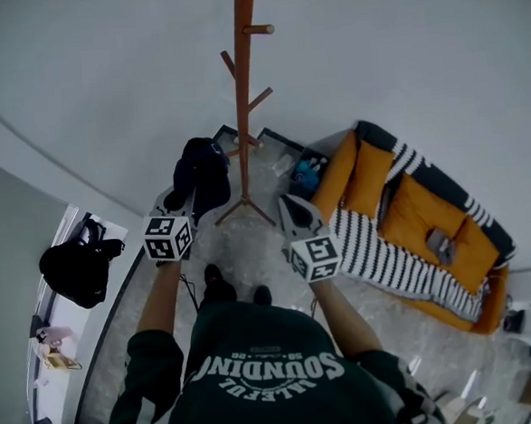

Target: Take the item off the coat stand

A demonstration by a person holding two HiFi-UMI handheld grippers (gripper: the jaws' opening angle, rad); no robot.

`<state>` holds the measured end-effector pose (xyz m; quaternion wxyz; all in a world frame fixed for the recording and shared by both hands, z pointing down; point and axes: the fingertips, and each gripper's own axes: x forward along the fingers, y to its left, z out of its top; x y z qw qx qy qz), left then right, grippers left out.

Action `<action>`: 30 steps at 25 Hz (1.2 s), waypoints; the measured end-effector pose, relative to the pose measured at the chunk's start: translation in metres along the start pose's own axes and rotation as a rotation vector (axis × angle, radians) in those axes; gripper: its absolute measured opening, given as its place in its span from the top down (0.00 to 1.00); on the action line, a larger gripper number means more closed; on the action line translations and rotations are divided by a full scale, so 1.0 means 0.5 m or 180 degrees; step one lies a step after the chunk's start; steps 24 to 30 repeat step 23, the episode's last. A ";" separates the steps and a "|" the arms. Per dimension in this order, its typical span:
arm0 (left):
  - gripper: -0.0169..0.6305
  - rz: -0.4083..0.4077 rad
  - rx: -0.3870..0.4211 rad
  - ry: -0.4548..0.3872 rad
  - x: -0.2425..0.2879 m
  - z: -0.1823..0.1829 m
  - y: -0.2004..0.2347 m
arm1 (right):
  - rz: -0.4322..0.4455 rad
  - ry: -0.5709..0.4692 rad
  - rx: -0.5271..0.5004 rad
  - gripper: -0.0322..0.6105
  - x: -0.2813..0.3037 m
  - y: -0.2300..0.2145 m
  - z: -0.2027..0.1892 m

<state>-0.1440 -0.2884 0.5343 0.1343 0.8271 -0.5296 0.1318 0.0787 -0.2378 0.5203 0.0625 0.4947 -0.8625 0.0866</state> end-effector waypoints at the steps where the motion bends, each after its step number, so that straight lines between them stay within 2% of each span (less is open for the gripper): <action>1: 0.91 -0.0002 0.0003 -0.0002 -0.001 -0.003 -0.008 | -0.0004 -0.0015 0.0008 0.95 -0.005 -0.003 -0.002; 13: 0.91 -0.0055 0.0027 -0.0079 -0.012 0.004 -0.071 | 0.0017 -0.0029 -0.0066 0.95 -0.032 -0.026 0.011; 30: 0.91 -0.0082 -0.0007 -0.0114 -0.024 -0.003 -0.080 | 0.0049 -0.0058 -0.0084 0.95 -0.033 -0.008 0.004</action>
